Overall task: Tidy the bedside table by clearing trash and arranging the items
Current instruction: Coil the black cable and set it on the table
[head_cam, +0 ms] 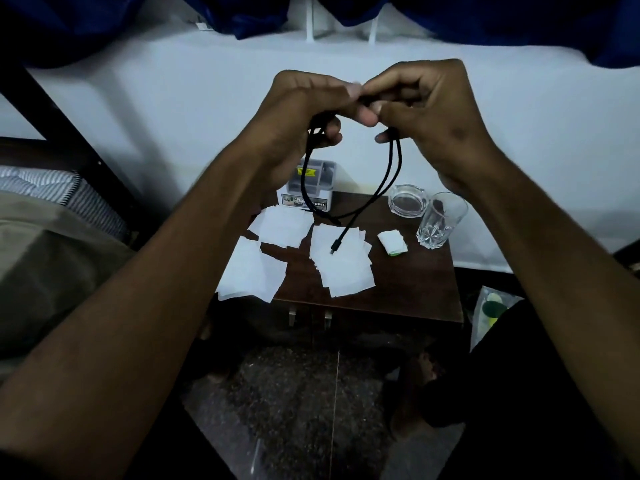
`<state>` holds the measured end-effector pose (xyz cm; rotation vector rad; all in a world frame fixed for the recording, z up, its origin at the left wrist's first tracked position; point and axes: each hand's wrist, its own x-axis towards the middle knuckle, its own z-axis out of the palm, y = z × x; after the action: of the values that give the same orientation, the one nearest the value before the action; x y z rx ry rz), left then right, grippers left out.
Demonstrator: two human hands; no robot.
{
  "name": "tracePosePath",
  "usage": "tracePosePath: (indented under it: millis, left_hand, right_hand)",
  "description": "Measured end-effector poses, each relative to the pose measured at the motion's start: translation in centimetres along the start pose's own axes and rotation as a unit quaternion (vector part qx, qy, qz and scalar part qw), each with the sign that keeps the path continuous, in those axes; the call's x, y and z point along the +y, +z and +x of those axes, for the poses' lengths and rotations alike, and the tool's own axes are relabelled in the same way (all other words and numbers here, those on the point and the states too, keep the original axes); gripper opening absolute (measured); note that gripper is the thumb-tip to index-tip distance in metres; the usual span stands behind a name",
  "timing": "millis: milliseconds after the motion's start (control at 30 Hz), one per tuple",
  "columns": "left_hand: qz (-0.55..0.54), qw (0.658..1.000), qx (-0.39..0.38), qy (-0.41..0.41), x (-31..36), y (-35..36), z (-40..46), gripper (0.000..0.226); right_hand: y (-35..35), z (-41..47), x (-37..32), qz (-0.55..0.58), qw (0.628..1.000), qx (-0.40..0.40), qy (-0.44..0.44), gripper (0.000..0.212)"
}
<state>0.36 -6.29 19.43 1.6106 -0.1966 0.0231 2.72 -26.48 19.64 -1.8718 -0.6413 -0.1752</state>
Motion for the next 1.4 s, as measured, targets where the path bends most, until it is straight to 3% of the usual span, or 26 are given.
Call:
tracePosePath:
  millis: [233,567,700,967,1200,1300,1400]
  left_hand:
    - [0.022,1.0,-0.009,0.014,0.1,-1.3,-0.3,0.026]
    - [-0.015,1.0,0.012,0.021,-2.7,-3.4,-2.2,0.02]
    - [-0.047,0.999,0.022,-0.011,-4.4,-3.9,-3.6,0.019]
    - [-0.03,0.997,0.023,-0.06,-5.2,-4.3,-4.2,0.02]
    - [-0.047,0.998,-0.027,-0.039,-2.7,-3.3,-3.6,0.034]
    - [0.014,0.999,-0.034,-0.011,-1.2,-2.4,-2.5,0.029]
    - [0.036,0.999,-0.019,0.019,-0.3,-2.0,-1.9,0.022]
  right_hand:
    - [-0.1,-0.4,0.6,0.121,0.992,0.017,0.024,0.02]
    - [-2.1,-0.4,0.4,0.28,0.936,0.209,0.037,0.022]
    - [-3.5,0.2,0.0,0.25,0.93,0.269,0.014,0.024]
    - [-4.8,0.4,-0.7,0.154,0.952,0.263,-0.027,0.013]
    - [-2.0,-0.2,-3.2,0.005,0.991,0.126,-0.041,0.006]
    - [-0.7,0.1,-3.4,-0.122,0.989,0.067,-0.051,0.009]
    - [-0.1,-0.1,-2.5,-0.167,0.983,0.068,-0.037,0.009]
